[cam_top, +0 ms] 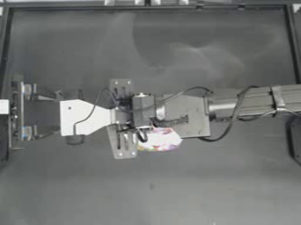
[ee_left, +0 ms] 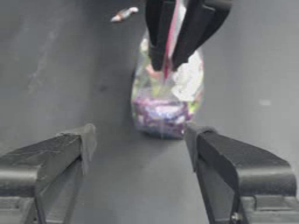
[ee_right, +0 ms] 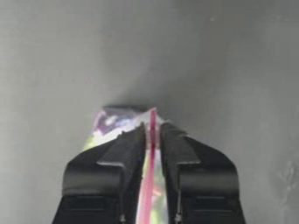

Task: Put candy in bag

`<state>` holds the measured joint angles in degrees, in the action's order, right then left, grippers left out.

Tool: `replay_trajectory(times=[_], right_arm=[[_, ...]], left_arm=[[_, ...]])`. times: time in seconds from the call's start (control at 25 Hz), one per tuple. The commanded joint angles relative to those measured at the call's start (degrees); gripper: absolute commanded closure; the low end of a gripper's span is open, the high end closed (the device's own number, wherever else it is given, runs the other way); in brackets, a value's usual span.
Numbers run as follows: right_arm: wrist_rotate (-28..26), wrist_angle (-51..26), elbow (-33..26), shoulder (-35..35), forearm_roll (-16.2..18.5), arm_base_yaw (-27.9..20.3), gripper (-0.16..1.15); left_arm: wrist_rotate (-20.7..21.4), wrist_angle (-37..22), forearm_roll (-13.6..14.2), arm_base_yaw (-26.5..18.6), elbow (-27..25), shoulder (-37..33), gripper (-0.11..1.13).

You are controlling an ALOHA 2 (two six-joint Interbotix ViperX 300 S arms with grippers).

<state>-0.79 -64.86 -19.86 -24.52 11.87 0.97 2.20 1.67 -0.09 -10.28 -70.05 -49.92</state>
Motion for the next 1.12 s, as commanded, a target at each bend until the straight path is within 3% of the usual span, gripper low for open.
replay_trajectory(times=[0.04,0.36,0.88,1.12], right_arm=[[-0.1,0.2,-1.6,1.3,0.7,0.2,0.49],[-0.1,-0.2,-1.1,1.3,1.1,0.2,0.72],[-0.1,-0.3,-1.5,1.5,0.9,0.2,0.85],[-0.2,-0.3,-1.5,1.9,0.8,0.2,0.87]], left_arm=[[-0.1,0.5,0.0,0.0,0.5,0.5,0.08],[-0.1,0.5,-0.1,-0.1,0.5,0.5,0.08],[-0.1,4.2,-2.0,1.1,-0.7,1.3,0.08],[-0.1,9.5,-1.9,1.5,-0.4,6.5,0.08]])
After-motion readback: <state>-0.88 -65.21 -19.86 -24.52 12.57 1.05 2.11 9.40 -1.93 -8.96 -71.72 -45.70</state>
